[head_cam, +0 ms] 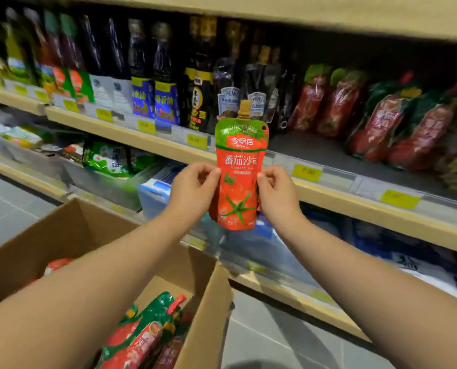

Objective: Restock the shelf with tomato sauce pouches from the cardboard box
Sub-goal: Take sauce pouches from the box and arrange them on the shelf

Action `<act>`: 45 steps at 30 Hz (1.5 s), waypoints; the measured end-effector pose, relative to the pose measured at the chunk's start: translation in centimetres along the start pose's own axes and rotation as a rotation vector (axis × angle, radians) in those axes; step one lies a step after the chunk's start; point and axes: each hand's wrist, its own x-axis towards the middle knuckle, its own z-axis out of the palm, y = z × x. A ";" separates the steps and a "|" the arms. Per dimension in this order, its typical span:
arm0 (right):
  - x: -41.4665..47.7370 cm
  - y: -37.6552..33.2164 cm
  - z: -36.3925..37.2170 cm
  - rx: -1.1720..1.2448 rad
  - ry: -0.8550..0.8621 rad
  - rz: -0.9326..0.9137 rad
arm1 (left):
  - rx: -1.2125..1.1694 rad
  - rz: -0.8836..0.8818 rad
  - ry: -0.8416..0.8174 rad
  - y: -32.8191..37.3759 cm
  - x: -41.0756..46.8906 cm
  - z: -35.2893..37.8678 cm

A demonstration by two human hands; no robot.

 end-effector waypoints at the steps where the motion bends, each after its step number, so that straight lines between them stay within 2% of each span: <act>1: 0.9 -0.4 -1.9 -0.020 0.034 -0.011 | -0.019 0.027 -0.036 1.6 0.6 1.0; 6: 5.1 -1.7 -9.8 -0.037 0.033 0.085 | 0.053 0.128 -0.141 8.5 4.0 5.9; 11: 10.0 -2.7 -15.5 0.145 0.111 0.250 | 0.196 0.202 -0.188 13.9 8.6 11.3; 15: 13.5 -3.1 -17.3 0.183 0.137 0.313 | 0.216 0.149 -0.218 16.0 12.0 15.0; 21: 17.1 -1.7 -17.5 0.152 0.114 0.310 | 0.294 0.079 -0.235 14.1 15.0 18.8; 28: 17.2 0.8 -17.0 0.021 0.147 0.170 | 0.092 0.051 -0.264 10.9 15.7 20.3; 32: 16.5 1.0 -17.3 -0.150 0.139 0.224 | 0.209 0.088 -0.374 10.7 14.8 19.4; 34: 16.0 1.1 -17.1 -0.247 0.073 0.282 | 0.294 0.112 -0.431 10.6 14.4 19.1; 36: 15.7 0.9 -16.7 -0.253 0.025 0.314 | 0.345 0.113 -0.465 10.6 14.1 19.1; 45: 17.9 1.8 -16.5 -0.178 0.064 0.229 | 0.435 0.145 -0.454 10.1 15.2 22.0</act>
